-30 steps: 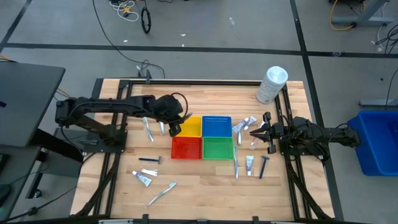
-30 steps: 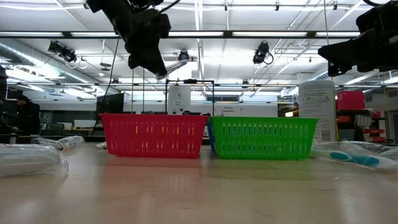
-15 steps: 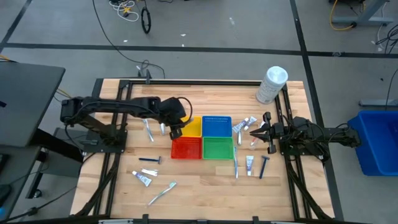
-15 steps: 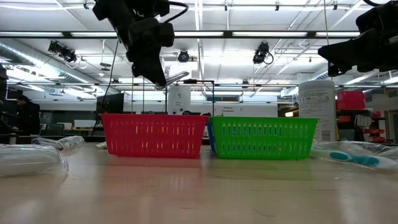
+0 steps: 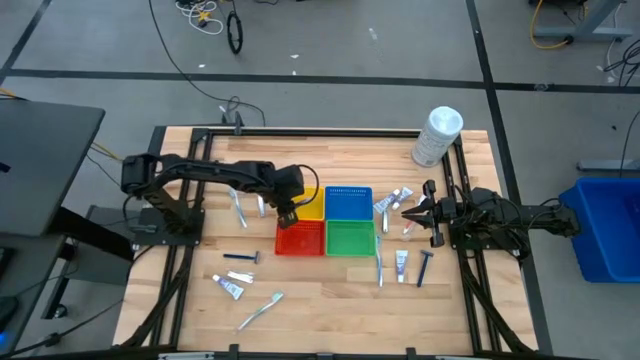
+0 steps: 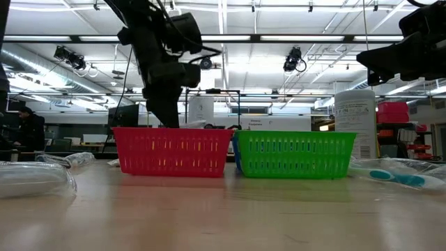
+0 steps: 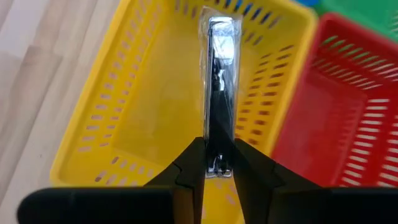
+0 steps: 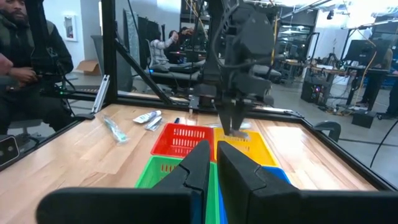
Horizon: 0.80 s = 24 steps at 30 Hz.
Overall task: Pick & Place Travel size toiletries
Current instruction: Put the top left nail cutter into the yellow bin
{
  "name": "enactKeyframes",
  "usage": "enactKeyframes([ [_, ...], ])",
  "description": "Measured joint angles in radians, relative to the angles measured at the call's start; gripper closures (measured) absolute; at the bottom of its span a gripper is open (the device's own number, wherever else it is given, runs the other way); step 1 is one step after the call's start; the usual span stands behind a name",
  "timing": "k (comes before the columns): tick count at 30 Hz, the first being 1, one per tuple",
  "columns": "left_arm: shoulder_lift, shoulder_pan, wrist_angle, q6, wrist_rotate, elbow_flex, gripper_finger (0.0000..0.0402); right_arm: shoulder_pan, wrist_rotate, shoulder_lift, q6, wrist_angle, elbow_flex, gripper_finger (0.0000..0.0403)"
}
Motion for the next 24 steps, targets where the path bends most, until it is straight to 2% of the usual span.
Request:
enactKeyframes([
  [16, 0.012, 0.042, 0.010, -0.025, 0.004, 0.000, 0.0330, 0.000, 0.000, 0.000, 0.000, 0.000, 0.000, 0.0362],
  [24, 0.073, 0.044, 0.024, -0.047, 0.037, -0.001, 0.0328, 0.000, 0.001, 0.000, 0.000, 0.000, 0.000, 0.0361],
])
